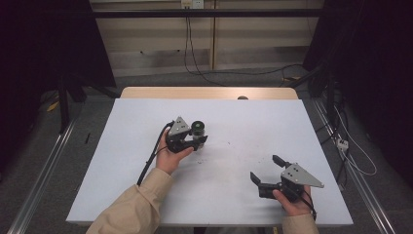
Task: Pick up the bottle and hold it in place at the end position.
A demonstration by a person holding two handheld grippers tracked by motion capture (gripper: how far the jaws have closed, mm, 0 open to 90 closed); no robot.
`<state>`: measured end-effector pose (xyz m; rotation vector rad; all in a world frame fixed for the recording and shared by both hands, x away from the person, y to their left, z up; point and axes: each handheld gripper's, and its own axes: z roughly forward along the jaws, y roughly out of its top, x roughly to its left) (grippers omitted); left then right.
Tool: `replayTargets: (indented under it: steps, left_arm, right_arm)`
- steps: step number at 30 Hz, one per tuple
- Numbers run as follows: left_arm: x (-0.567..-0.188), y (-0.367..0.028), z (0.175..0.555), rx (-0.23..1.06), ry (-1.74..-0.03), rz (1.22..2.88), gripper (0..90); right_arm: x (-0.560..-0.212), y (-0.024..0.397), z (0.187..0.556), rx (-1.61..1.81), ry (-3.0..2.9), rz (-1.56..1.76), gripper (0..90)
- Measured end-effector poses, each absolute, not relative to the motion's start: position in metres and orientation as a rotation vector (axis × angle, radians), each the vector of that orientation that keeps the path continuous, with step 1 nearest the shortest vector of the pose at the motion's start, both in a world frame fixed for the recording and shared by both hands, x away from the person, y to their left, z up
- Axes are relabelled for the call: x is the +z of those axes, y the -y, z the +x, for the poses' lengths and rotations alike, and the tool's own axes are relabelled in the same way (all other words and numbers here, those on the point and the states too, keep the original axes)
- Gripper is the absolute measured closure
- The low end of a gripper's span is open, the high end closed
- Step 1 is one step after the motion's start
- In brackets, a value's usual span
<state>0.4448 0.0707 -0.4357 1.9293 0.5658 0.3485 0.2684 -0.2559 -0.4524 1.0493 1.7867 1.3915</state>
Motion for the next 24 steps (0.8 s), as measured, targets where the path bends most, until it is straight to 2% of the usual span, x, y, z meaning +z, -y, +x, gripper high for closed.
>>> replayTargets:
  steps: [24]
  left_arm:
    - [-0.442,-0.048,0.456,0.325,-0.535,1.945,53.4]
  right_arm:
    - [-0.452,0.256,0.27,1.393,-1.788,1.052,3.1]
